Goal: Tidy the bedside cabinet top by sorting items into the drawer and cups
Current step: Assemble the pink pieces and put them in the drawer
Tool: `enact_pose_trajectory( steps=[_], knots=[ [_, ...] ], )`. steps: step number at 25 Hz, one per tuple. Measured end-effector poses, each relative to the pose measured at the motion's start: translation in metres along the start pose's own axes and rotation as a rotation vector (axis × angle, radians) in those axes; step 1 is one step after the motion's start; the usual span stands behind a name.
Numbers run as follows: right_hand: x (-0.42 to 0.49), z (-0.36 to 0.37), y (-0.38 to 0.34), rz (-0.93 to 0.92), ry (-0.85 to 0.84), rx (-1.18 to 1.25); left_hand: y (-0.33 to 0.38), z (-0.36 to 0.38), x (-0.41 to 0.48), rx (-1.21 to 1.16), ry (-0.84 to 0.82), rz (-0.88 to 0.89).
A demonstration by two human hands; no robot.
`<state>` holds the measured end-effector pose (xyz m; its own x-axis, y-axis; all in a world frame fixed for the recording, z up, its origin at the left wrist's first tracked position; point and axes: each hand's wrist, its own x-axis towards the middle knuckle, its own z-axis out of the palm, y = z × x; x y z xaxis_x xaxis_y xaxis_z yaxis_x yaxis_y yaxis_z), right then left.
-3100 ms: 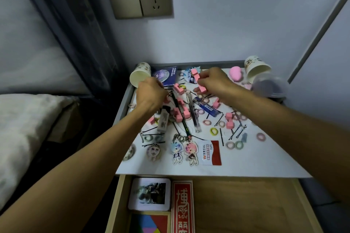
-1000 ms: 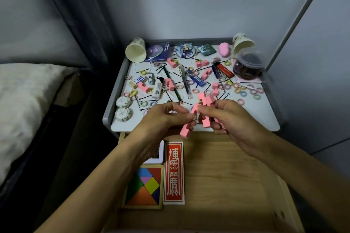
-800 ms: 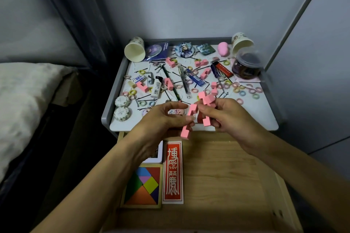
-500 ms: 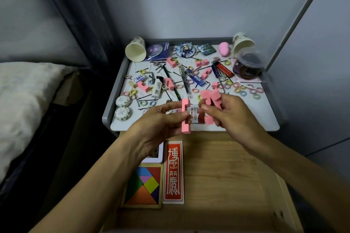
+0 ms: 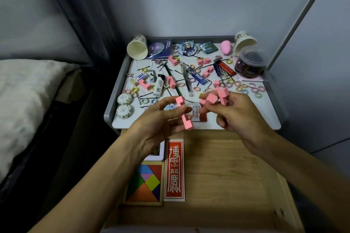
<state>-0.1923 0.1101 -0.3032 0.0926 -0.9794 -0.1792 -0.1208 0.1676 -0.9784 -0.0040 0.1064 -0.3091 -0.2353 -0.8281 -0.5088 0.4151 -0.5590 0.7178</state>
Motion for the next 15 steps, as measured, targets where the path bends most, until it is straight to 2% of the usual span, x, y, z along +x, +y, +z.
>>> enact_pose_trajectory(
  steps=[4, 7, 12, 15],
  knots=[
    [0.0, 0.0, -0.002, 0.066, -0.039, 0.135, -0.002, -0.002, 0.003, 0.031, 0.028, 0.055],
    [0.0, 0.002, 0.0, 0.066, -0.064, 0.141, -0.003, -0.003, 0.002, 0.097, 0.046, 0.062],
    [-0.006, 0.011, 0.003, -0.136, -0.1, -0.187, -0.005, -0.002, 0.0, 0.179, 0.078, 0.128],
    [-0.006, 0.014, 0.007, -0.15, -0.108, -0.296, -0.006, 0.001, -0.001, 0.217, 0.086, 0.176]
  ],
)
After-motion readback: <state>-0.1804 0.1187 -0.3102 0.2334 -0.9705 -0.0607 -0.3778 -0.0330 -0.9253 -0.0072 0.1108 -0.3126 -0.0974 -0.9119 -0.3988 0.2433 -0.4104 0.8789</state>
